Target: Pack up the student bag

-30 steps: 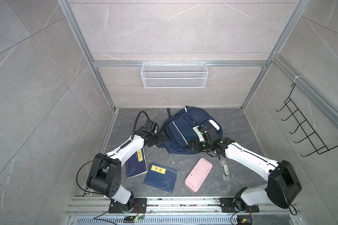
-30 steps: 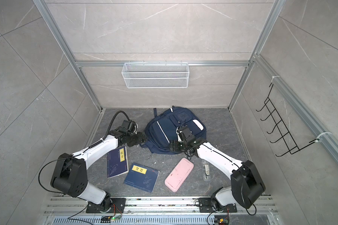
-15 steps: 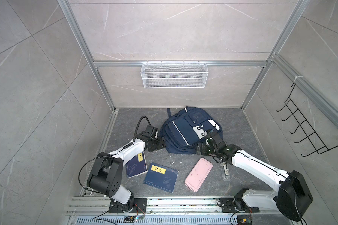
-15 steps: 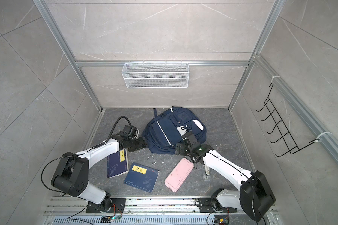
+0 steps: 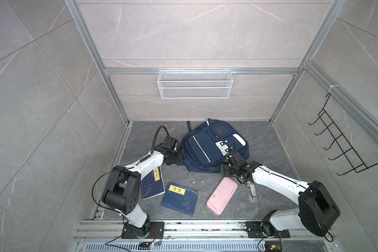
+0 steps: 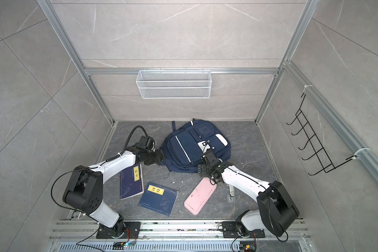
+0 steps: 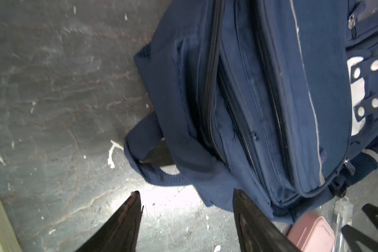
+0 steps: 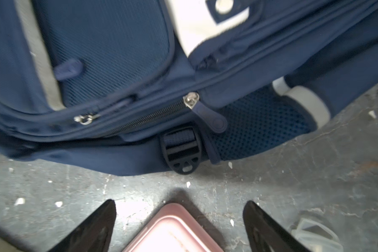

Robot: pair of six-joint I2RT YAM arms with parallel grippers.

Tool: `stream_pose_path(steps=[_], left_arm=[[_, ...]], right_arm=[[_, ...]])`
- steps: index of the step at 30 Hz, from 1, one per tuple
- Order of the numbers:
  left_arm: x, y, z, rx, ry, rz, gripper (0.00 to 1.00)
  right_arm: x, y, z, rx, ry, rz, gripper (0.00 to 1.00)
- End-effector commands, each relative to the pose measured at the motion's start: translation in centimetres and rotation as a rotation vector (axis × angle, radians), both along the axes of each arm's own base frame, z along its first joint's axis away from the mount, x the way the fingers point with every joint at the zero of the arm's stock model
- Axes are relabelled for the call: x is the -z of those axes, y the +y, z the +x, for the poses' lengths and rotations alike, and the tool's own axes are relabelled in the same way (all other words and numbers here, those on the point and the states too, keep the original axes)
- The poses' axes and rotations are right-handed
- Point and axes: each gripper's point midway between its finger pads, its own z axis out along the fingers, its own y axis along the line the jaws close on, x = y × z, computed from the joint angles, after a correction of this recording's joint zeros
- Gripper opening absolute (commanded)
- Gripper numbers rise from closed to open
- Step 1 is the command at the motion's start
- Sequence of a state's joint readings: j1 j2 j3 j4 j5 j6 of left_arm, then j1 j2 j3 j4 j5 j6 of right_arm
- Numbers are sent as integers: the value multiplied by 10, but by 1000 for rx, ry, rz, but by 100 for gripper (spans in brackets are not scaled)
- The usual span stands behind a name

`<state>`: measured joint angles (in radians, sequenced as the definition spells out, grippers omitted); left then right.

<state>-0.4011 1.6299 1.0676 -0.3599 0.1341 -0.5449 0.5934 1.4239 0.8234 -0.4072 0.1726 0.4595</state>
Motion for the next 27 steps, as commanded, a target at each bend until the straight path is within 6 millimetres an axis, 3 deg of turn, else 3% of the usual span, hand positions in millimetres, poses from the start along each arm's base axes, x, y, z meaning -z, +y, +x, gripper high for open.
stream_pose_path(steps=[1,6,11,20,27], left_arm=[[-9,5,18,-12,-32,12,72],[-6,9,36,-40,-32,3,74],[11,13,49,-65,6,-17,74],[39,15,51,-81,70,-46,72],[52,20,44,-97,103,-45,53]], right_arm=[[12,-1,-1,-23,35,-36,95],[19,8,10,-36,54,-42,97],[34,15,18,-47,79,-47,98],[44,14,30,-43,71,-98,99],[42,7,35,-11,29,-119,99]])
